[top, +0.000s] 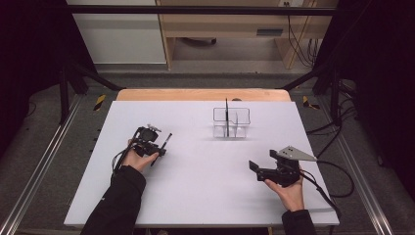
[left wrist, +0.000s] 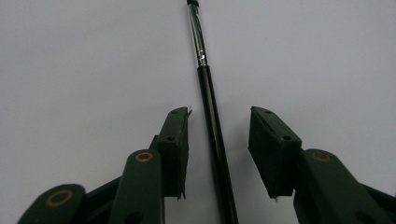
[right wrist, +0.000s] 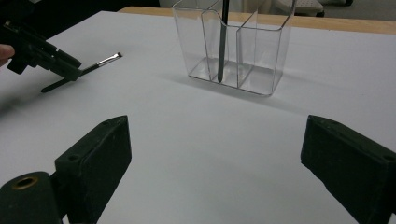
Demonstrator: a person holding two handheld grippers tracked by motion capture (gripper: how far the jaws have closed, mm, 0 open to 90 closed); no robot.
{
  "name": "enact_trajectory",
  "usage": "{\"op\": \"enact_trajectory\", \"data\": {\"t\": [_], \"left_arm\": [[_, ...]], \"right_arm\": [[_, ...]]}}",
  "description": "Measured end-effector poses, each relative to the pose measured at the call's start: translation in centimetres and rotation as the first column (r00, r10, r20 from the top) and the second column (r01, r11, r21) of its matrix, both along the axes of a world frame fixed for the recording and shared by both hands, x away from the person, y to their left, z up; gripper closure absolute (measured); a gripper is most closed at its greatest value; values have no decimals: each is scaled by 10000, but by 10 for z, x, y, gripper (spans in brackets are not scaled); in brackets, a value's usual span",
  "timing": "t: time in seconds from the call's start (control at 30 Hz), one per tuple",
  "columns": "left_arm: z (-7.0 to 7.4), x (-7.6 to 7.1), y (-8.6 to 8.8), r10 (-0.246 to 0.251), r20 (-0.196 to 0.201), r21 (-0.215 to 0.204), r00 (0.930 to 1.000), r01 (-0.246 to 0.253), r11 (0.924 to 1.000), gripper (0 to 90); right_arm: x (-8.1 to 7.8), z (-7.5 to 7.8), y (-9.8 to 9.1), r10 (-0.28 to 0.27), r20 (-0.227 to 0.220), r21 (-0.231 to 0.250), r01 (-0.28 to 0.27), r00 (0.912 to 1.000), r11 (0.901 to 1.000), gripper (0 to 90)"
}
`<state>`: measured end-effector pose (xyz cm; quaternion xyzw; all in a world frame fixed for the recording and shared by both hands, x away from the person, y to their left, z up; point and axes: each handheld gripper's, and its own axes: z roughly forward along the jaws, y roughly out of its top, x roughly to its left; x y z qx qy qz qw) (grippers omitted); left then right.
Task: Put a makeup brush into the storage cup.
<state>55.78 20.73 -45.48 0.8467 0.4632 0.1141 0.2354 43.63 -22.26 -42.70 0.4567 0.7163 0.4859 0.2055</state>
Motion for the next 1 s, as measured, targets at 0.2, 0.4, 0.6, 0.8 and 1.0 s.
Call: {"op": "enact_trajectory", "data": {"t": [0.2, 0.4, 0.6, 0.8, 1.0], "left_arm": [[0, -1, -1, 106, 16, 214, 9999, -106, 9997, 676], [0, -4, -2, 102, -9, 376, 9999, -102, 9992, 753], [0, -5, -3, 57, 8, 478, 10000, -57, 9988, 805], [1, -6, -4, -87, 18, 532, 10000, 86, 9985, 830], [1, -7, -4, -323, 17, 477, 9995, 322, 9983, 833]], "right_arm": [[0, 1, 0, -7, 39, 30, 7, 10000, 10000, 92], [-1, 2, 0, -12, 84, 48, 12, 10000, 10000, 92], [0, 2, 1, -1, 80, 32, 1, 10000, 10000, 91], [0, 3, 0, 1, 43, 33, -1, 10000, 10000, 90], [0, 2, 0, 2, 26, 32, -2, 10000, 10000, 91]]}}
